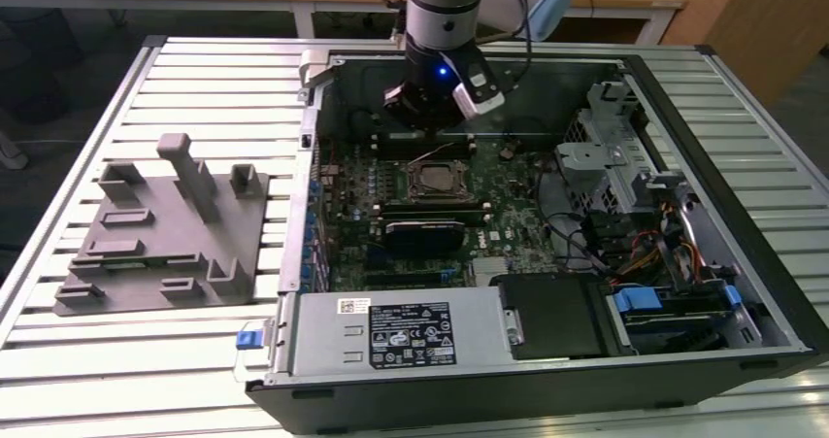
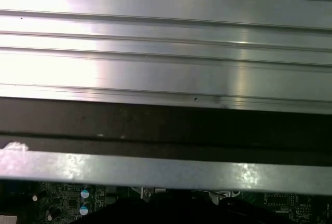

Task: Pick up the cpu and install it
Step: 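Install the first cpu locking lever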

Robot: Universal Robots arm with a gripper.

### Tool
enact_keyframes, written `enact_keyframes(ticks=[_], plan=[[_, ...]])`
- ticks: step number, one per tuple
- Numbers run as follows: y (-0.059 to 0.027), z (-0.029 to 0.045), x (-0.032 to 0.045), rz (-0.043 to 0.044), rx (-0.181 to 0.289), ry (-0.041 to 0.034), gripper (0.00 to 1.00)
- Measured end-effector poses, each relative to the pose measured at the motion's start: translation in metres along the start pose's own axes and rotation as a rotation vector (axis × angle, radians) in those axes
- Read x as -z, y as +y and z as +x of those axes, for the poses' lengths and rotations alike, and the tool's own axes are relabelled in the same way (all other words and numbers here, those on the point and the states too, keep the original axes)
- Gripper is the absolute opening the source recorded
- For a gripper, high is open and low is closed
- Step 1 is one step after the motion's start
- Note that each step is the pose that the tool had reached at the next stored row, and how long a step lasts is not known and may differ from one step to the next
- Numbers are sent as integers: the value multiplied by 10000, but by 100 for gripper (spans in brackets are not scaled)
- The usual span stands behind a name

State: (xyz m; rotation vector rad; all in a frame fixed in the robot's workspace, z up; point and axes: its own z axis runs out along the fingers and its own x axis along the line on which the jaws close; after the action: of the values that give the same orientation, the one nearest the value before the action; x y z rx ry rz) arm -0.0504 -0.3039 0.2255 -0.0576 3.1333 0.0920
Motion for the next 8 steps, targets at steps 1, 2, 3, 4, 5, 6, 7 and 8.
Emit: enact_keyframes(ticks=[1,2,3,4,5,6,7,8], plan=[[1,-10,-2,1,1,1,11],[3,-19,-5,2,0,1,11],[5,-27,-8,1,2,1,11],[6,-35,-11,0,8,0,11],[6,-43,-14,-1,20,1,11],[6,-52,-16,0,34,2,11],[5,-61,-18,0,45,3,11],[5,-71,-21,0,53,4,11]])
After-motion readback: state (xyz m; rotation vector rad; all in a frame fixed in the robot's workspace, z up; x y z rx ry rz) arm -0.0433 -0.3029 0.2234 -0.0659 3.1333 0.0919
